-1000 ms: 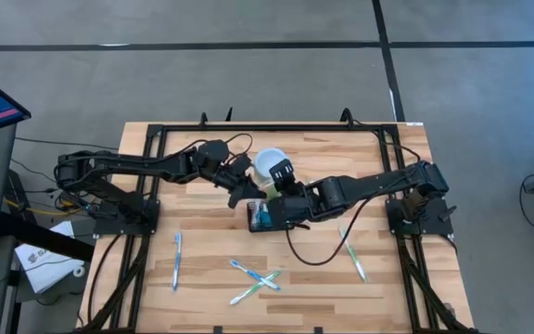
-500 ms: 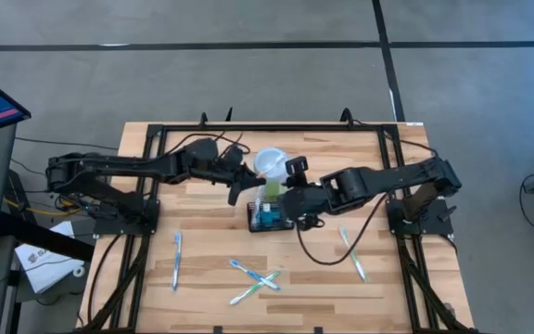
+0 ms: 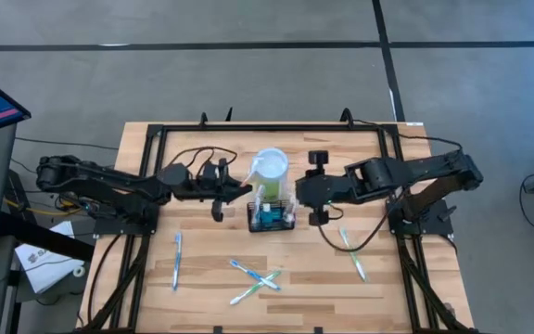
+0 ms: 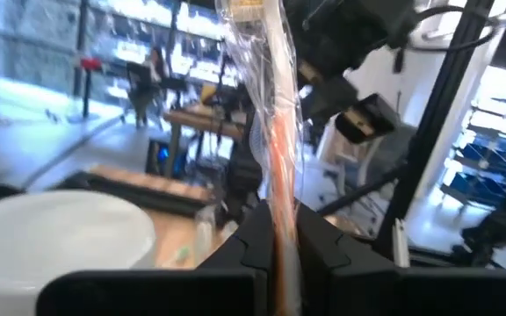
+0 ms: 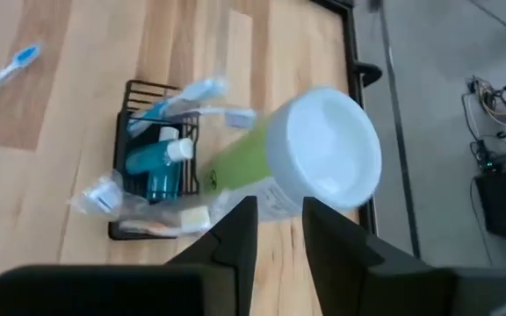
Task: Pick & Place toothbrushing station
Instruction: Put the orange toothbrush into the wire organizer
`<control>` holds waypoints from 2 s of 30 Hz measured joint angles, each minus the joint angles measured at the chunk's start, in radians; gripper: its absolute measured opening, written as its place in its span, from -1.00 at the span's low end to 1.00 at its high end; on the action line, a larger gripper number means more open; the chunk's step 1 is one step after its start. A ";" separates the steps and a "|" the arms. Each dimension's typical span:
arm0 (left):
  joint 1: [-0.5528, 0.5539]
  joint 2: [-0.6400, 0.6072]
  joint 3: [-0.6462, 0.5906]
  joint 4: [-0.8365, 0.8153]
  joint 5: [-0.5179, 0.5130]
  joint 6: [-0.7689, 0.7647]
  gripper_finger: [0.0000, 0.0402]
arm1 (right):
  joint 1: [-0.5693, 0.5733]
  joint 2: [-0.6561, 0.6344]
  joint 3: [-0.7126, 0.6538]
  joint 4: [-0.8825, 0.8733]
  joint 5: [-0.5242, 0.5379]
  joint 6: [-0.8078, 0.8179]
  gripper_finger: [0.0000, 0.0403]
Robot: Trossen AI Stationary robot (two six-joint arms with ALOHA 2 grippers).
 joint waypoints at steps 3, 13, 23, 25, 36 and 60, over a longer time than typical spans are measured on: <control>-0.011 0.008 -0.044 0.094 -0.043 0.029 -0.95 | -0.003 -0.071 -0.095 0.095 0.005 0.022 -0.60; -0.048 0.099 -0.086 0.243 -0.138 0.133 -0.95 | -0.045 -0.315 -0.439 0.438 0.008 0.053 -0.60; -0.073 0.387 -0.086 0.527 -0.168 0.175 -0.95 | -0.053 -0.383 -0.560 0.545 0.010 0.061 -0.60; -0.082 0.432 -0.086 0.592 -0.177 0.181 -0.95 | -0.053 -0.381 -0.562 0.542 0.011 0.060 -0.60; -0.150 0.544 -0.086 0.728 -0.286 0.290 -0.95 | -0.053 -0.375 -0.561 0.539 0.011 0.052 -0.60; -0.230 0.543 -0.083 0.728 -0.242 0.337 -0.95 | -0.049 -0.375 -0.561 0.534 0.011 0.053 -0.60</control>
